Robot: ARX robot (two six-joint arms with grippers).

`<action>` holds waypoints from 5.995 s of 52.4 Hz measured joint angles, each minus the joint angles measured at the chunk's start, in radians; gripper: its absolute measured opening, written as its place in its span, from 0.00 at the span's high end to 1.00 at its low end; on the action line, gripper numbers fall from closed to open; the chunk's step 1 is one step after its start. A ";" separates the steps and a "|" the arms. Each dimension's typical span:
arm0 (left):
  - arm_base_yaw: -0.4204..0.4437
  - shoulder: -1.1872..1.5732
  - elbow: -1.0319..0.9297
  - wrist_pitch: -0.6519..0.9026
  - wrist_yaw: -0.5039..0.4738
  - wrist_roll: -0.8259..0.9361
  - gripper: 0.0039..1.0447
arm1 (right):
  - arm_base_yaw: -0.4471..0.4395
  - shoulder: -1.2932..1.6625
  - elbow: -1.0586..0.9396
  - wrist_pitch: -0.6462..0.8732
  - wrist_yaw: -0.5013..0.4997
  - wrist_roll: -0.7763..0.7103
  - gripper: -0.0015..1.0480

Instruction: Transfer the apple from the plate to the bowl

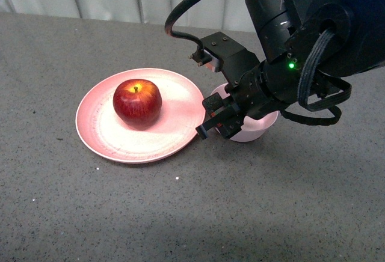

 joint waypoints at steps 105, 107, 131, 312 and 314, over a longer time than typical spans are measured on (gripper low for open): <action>0.000 0.000 0.000 0.000 0.001 0.000 0.06 | -0.421 -1.659 -1.170 0.464 0.198 0.248 0.99; 0.000 0.000 0.000 0.000 0.002 0.000 0.06 | -0.421 -1.683 -1.170 0.443 0.198 0.248 0.99; 0.000 0.000 0.000 0.000 0.001 0.000 0.06 | -0.421 -1.891 -1.170 0.243 0.198 0.248 0.99; -0.279 2.086 0.945 0.365 0.029 -0.122 0.31 | -0.422 -2.176 -1.170 -0.048 0.195 0.249 0.09; -0.281 2.085 0.945 0.365 0.029 -0.121 0.32 | -0.421 -2.176 -1.170 -0.048 0.195 0.249 0.09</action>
